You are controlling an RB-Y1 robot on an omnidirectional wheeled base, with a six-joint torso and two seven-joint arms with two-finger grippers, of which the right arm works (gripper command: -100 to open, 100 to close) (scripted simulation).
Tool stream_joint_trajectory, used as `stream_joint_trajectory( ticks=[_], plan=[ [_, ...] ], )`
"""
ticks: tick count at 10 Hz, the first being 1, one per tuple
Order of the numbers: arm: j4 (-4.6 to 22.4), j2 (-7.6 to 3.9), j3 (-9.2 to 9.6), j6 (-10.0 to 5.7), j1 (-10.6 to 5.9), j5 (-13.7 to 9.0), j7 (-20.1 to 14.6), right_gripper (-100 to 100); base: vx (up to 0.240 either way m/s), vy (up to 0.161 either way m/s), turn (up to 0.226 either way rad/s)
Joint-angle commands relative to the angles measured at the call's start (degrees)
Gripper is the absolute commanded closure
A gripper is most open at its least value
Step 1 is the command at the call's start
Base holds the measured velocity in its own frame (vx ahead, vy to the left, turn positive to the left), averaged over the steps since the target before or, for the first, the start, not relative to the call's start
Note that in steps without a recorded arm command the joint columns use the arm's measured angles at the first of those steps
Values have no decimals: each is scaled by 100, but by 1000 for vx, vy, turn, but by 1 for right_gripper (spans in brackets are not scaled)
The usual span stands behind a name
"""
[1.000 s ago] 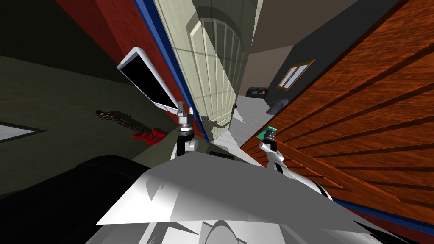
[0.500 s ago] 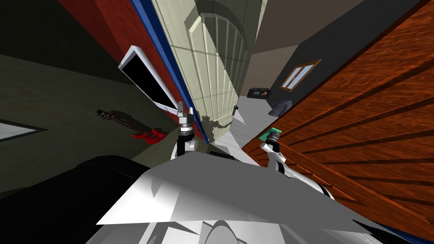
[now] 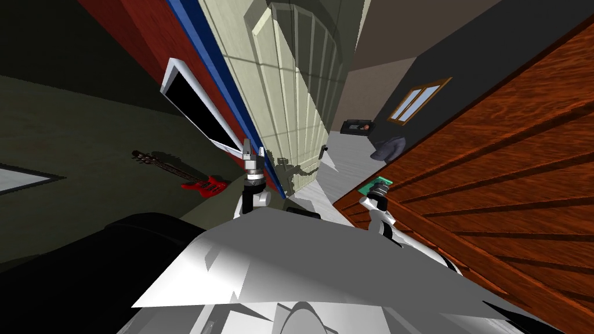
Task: Push the door open
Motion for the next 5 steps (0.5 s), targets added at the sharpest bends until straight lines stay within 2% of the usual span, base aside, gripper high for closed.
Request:
stream_joint_trajectory(
  ticks=[1,5],
  plan=[
    [-140,1,-238,52,95,-34,125,100,66,-20,76],
    [-131,5,-598,72,121,-78,321,100,103,-16,47]
  ],
)
